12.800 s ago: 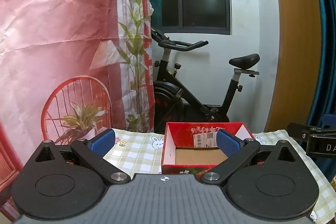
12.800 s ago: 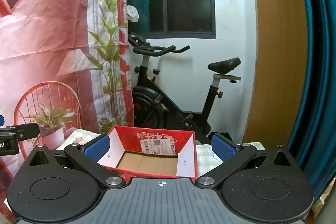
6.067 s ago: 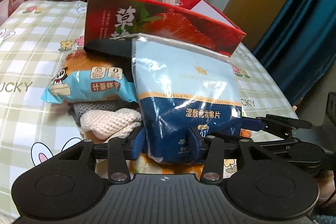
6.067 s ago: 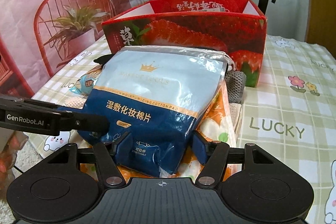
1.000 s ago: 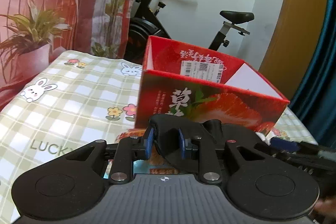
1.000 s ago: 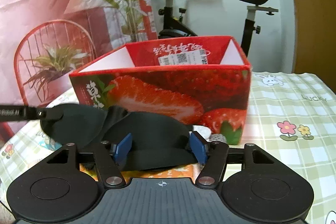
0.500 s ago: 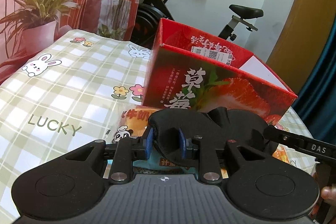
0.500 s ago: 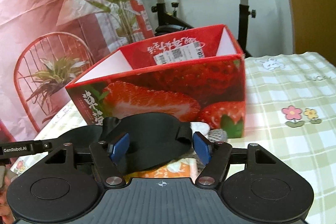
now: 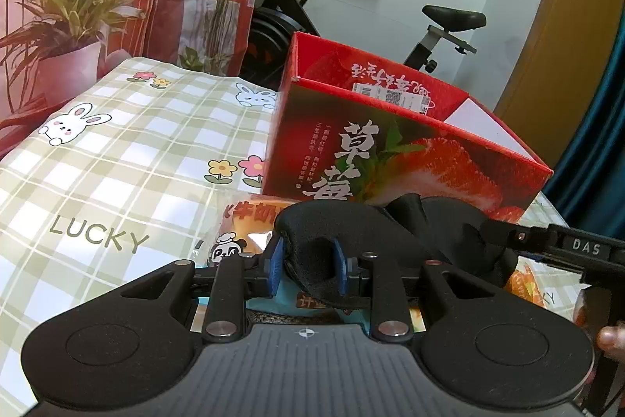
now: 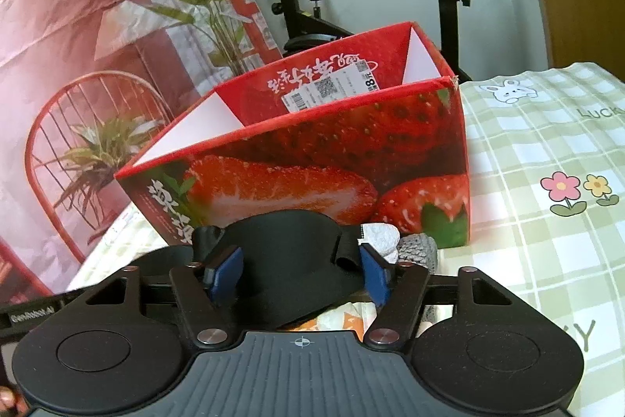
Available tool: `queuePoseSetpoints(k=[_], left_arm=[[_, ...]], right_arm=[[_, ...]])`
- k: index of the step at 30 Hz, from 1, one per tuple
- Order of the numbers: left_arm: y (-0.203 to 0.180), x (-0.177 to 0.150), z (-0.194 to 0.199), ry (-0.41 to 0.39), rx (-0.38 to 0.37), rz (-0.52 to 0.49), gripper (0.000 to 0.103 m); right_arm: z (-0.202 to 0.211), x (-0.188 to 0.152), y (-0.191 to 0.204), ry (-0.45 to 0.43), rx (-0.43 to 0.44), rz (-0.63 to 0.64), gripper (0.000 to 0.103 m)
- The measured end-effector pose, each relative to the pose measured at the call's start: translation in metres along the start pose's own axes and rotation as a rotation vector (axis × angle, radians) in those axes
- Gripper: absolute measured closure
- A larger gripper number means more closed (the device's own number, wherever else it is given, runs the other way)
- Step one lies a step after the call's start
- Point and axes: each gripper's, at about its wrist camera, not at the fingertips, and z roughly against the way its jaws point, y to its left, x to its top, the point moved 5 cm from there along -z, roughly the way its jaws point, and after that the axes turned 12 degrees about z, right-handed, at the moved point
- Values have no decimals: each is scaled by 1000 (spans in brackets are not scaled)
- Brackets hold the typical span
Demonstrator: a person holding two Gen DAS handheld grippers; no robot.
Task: Organize soft objects
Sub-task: 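Carry the black eye mask over the red box and open both tools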
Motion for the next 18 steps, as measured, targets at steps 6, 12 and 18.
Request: queuePoseSetpoints(k=[6,12,18], left_arm=[[-1,-1,0,0,5,-4,74],[-2,-1,1,0,5,-4,74],[-2,-1,0,1,5,-4,74]], right_arm=[[24,9,11,-72,-48,88,69],[38,12,12,-105,-64,118,83],[40,10,15,-106,-64,135,84]])
